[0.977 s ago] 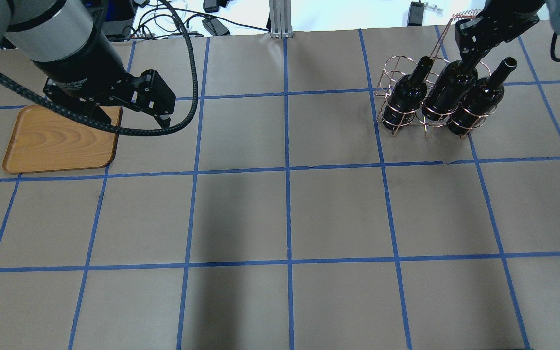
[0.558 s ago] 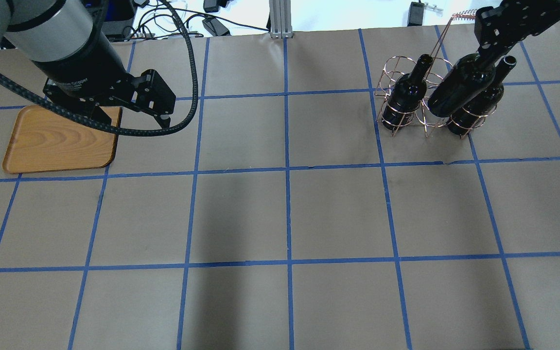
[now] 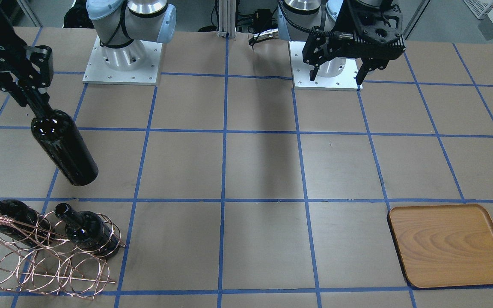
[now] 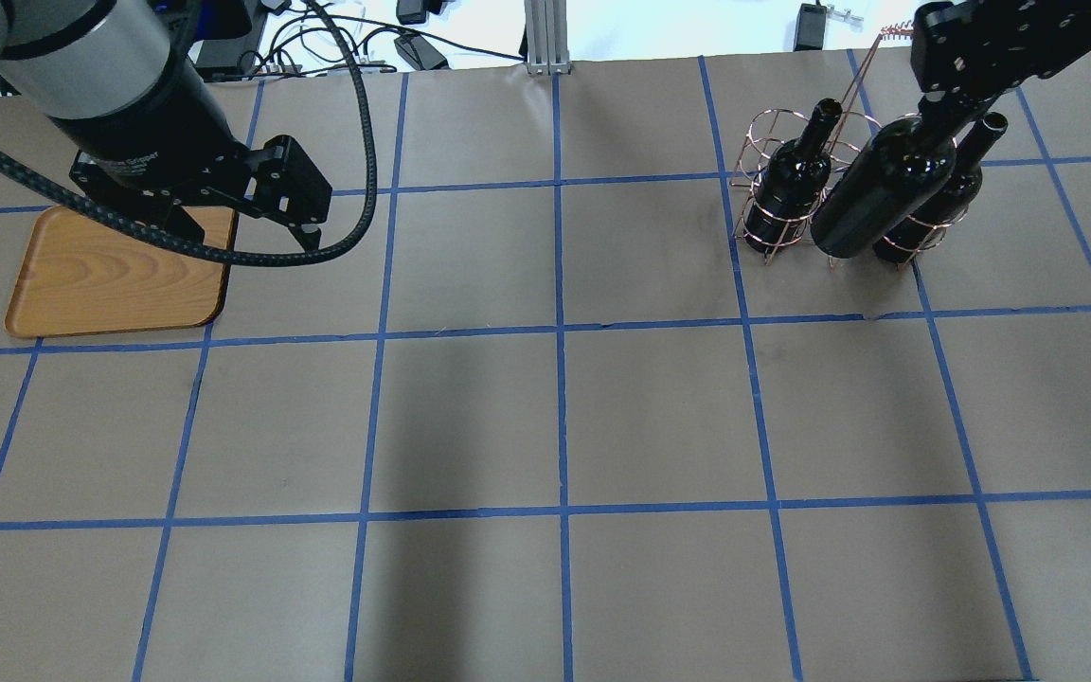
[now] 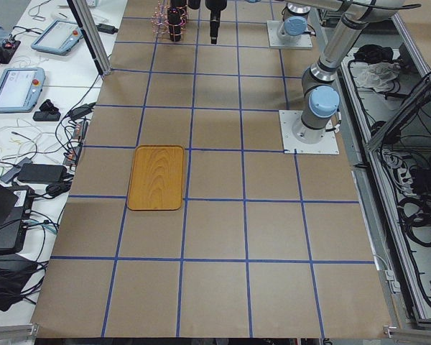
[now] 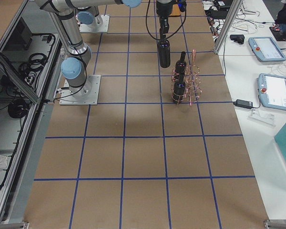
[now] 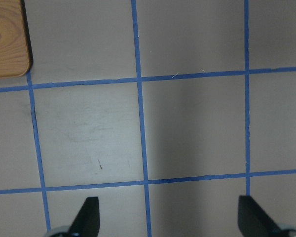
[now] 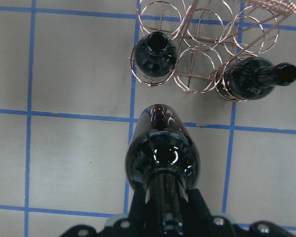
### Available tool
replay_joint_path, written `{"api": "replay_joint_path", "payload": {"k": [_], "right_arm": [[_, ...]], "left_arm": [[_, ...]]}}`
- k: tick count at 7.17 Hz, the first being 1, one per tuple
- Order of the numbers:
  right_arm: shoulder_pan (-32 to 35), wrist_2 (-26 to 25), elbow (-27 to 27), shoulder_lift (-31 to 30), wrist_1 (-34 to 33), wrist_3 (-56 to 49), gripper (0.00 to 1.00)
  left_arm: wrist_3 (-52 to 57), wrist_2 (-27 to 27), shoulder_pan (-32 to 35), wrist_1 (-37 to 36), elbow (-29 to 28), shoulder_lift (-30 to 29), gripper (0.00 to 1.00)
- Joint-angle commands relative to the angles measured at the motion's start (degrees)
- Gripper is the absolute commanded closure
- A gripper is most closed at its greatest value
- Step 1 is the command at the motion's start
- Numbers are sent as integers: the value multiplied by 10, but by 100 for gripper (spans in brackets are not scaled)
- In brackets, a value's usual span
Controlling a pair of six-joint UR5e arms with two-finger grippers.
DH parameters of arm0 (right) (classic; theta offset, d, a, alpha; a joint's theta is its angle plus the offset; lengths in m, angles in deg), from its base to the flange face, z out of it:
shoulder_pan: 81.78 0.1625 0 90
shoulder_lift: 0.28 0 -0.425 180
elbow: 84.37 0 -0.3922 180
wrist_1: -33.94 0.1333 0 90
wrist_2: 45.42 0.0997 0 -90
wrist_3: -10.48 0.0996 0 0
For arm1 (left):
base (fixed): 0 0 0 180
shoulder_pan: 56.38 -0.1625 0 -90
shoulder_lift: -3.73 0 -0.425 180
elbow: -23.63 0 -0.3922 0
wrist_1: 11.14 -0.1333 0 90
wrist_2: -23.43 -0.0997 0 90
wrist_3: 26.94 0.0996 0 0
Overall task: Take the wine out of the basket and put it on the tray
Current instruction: 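Pull the dark bottle out of the rack with the right gripper, then carry the bottle toward the table center and stand it upright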
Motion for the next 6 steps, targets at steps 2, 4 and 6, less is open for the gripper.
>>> {"api": "replay_joint_path", "payload": {"k": [2,4,6], "right_arm": [[130,-2,-2,36,-48,199,100],[221,-4,-5,73,-86,319,100],[285,1,-18,103,-116,403,100]], "left_arm": [[24,-6,-27,0,0,6,0],[24,-7,-28,-1,0,6,0],[30,-7,-37,-3,0,9,0]]}}
